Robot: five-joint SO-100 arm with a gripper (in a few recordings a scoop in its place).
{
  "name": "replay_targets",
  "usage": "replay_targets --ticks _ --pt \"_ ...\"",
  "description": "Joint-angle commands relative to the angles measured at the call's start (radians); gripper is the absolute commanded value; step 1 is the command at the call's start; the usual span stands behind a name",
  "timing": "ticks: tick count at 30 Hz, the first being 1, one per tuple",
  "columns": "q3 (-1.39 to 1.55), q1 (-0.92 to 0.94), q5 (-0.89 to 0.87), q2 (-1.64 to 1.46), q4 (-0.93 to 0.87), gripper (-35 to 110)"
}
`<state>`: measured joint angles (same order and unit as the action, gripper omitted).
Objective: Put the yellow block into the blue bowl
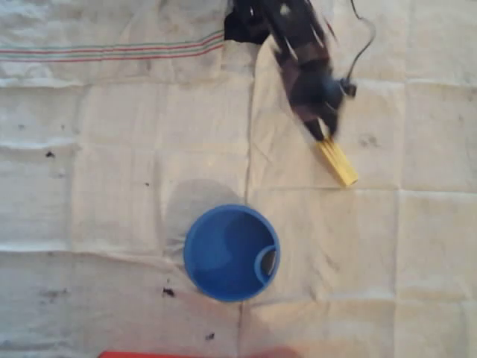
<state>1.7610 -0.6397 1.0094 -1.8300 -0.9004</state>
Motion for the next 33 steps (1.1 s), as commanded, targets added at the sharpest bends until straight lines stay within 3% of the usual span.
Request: replay_targets --ticks 1,7,15,33 --pt "-0.201 -0.003 0.364 0.095 -0.028 1" --pt "-0.244 -0.02 0.583 0.181 -0.074 8" --pt "-0.238 -0.032 0.595 0.213 -0.107 31" --pt "-0.252 -0.018 0.594 0.36 -0.107 28"
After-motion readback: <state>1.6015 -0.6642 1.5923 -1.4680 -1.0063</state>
